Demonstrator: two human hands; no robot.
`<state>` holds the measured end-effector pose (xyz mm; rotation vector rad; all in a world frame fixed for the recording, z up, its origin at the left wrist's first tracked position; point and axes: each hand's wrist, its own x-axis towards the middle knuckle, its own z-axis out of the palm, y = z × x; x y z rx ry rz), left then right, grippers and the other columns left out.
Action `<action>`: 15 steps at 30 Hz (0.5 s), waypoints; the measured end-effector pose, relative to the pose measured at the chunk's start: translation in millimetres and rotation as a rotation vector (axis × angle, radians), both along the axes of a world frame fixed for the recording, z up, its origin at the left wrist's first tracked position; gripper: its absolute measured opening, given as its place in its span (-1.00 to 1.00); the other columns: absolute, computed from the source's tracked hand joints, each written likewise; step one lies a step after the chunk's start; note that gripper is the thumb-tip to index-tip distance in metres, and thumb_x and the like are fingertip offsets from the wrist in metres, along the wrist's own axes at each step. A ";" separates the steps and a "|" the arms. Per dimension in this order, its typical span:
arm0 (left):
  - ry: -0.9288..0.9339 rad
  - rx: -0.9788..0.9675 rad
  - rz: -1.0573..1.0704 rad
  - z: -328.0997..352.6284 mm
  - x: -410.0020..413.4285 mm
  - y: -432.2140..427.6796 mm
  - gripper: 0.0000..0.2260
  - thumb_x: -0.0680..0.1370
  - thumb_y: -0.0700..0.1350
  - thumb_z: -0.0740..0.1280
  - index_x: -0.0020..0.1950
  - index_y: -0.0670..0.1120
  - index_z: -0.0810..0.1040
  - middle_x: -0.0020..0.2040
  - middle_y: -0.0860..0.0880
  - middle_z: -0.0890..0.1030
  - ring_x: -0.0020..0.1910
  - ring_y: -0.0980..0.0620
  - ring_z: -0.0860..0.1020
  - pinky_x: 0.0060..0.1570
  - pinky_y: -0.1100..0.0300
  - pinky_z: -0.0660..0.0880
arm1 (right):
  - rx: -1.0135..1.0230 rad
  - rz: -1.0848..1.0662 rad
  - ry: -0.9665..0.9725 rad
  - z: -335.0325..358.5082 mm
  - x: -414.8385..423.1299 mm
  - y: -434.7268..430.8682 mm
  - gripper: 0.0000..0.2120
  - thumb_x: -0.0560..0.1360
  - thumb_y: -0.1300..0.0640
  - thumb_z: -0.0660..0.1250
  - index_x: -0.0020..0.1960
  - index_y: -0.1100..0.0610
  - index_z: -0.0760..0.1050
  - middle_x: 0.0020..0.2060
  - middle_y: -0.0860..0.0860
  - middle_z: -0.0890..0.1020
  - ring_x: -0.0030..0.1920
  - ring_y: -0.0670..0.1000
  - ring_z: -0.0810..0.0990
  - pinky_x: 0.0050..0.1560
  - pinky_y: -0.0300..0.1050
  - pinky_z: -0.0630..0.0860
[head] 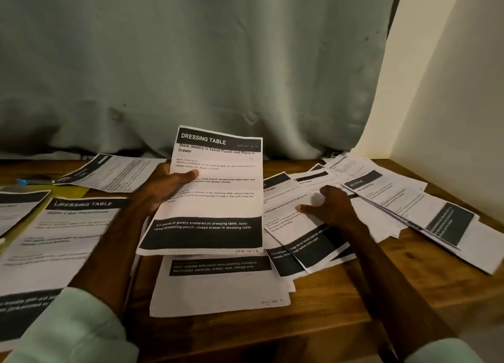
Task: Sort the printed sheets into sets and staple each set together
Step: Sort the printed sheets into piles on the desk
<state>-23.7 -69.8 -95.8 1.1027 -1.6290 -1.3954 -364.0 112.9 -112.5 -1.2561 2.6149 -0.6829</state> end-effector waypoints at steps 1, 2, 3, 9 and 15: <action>-0.001 0.005 -0.006 -2.1 -0.5 0.5 -0.58 0.48 0.00 0.56 0.31 0.01 0.58 0.11 -0.01 0.74 0.03 -0.10 0.73 0.19 -0.19 0.60 | 0.048 0.008 0.020 1.4 -0.5 -6.4 -0.19 0.37 -0.30 0.54 0.40 0.20 0.42 0.34 0.16 0.53 0.32 0.14 0.48 0.19 -0.03 0.42; -0.005 0.010 -0.007 -4.2 -1.6 0.5 -0.59 0.50 -0.03 0.55 0.31 0.00 0.57 0.10 -0.02 0.74 0.01 -0.10 0.73 0.17 -0.18 0.61 | 0.073 0.008 0.027 2.5 -1.9 -12.3 -0.20 0.36 -0.30 0.54 0.38 0.19 0.43 0.32 0.14 0.54 0.30 0.12 0.49 0.15 -0.05 0.41; -0.015 0.011 -0.006 -5.5 -2.5 1.1 -0.62 0.51 -0.04 0.54 0.30 0.00 0.57 0.09 -0.02 0.74 -0.01 -0.09 0.74 0.14 -0.17 0.62 | 0.071 0.000 0.021 3.3 -4.2 -16.4 -0.22 0.35 -0.28 0.56 0.35 0.18 0.45 0.28 0.13 0.55 0.26 0.11 0.50 0.13 -0.05 0.41; 0.030 0.003 -0.008 -5.0 -8.3 -2.3 -0.75 0.54 -0.09 0.50 0.20 -0.02 0.61 0.03 -0.04 0.75 -0.09 -0.05 0.75 -0.03 -0.02 0.65 | -0.078 -0.077 -0.061 -0.6 -20.8 -29.8 -0.49 0.31 -0.01 0.67 0.12 0.24 0.62 0.07 0.14 0.66 0.10 0.10 0.60 0.10 0.01 0.55; 0.042 0.025 0.022 -9.4 -7.1 -7.7 -0.65 0.53 -0.07 0.52 0.30 -0.05 0.57 0.04 -0.06 0.75 -0.10 -0.07 0.75 -0.09 0.00 0.65 | -0.089 -0.143 -0.127 -1.1 -30.9 -26.6 -0.41 0.34 0.06 0.66 0.24 0.30 0.55 0.18 0.17 0.60 0.20 0.15 0.55 -0.01 -0.08 0.40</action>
